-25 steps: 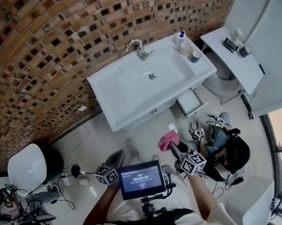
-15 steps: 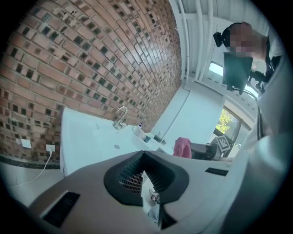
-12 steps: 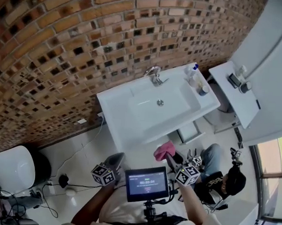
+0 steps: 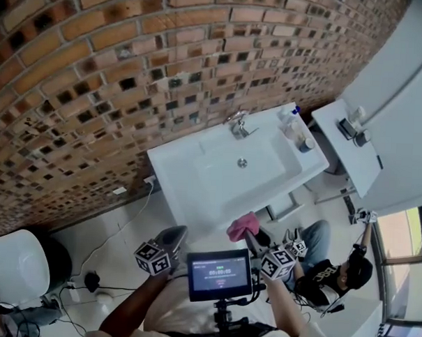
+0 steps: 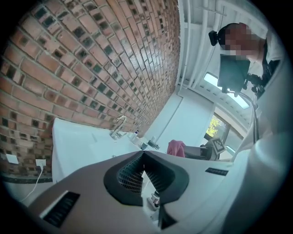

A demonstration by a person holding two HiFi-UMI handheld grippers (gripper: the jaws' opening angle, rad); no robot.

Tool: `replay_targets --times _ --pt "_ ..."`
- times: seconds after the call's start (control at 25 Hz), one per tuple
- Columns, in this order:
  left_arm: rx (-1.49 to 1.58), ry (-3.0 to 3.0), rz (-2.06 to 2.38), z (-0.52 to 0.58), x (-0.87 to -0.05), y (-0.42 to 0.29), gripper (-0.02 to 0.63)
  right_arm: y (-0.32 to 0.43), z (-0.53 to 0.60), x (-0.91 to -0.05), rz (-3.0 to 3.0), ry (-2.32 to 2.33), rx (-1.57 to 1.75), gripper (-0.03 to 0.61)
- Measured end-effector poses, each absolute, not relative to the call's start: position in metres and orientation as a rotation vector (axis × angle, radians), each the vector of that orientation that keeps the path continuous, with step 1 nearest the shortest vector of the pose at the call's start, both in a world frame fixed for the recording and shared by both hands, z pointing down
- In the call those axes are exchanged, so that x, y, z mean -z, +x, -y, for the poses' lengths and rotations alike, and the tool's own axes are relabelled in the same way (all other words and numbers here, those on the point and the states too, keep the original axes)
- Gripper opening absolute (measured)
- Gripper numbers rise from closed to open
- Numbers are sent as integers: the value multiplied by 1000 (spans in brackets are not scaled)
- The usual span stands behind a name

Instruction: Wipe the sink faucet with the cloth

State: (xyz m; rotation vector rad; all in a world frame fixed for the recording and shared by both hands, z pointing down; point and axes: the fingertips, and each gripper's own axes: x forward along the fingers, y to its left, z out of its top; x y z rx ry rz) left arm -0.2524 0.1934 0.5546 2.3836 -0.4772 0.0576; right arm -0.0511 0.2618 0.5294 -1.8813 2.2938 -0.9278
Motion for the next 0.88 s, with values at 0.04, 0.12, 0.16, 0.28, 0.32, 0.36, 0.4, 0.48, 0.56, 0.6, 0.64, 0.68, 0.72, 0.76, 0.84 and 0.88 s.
replay_targets --times 0.04,0.12,0.16,0.28,0.32,0.36,0.4,0.48,0.56,0.6,0.64,0.68,0.72,0.76,0.84,0.88 --pt "-49 2380 456 -190 -556 -254 3 -54 -259 -530 -2290 -1892 922 140" --pt "-33 2373 411 -185 -558 -254 3 -58 -253 -531 -2282 -1917 907 140" --pt "-31 2371 393 -181 -560 -253 3 -60 -250 -533 -2275 -1929 901 140" --pt "-21 2363 360 -175 -562 -250 3 -66 -251 -534 -2247 -1964 907 140" --pt "-7 2363 349 -173 -560 -247 3 -65 -252 -535 -2242 -1977 913 140" --pt "12 2362 335 -171 -558 -244 3 -64 -252 -535 -2240 -1989 916 140" --pt "34 2357 318 -169 -555 -241 3 -63 -250 -533 -2241 -2000 916 140" --pt "60 2341 284 -170 -555 -235 3 -64 -246 -526 -2250 -2012 911 140" --pt "59 2339 259 -172 -554 -231 3 -63 -245 -522 -2271 -2024 903 141" --pt "54 2341 253 -172 -554 -228 3 -61 -244 -521 -2280 -2031 902 141" --pt "47 2342 250 -173 -554 -226 3 -58 -243 -522 -2286 -2037 902 141" --pt "36 2342 251 -173 -556 -224 3 -54 -240 -522 -2290 -2039 905 141" --pt "21 2346 252 -174 -560 -222 3 -51 -238 -523 -2293 -2038 911 141" --pt "2 2356 253 -174 -563 -221 3 -49 -235 -524 -2297 -2035 921 141" --pt "-45 2379 253 -176 -569 -218 3 -48 -233 -531 -2313 -2027 962 141" --pt "-69 2387 253 -176 -571 -216 3 -47 -231 -535 -2320 -2023 980 141"
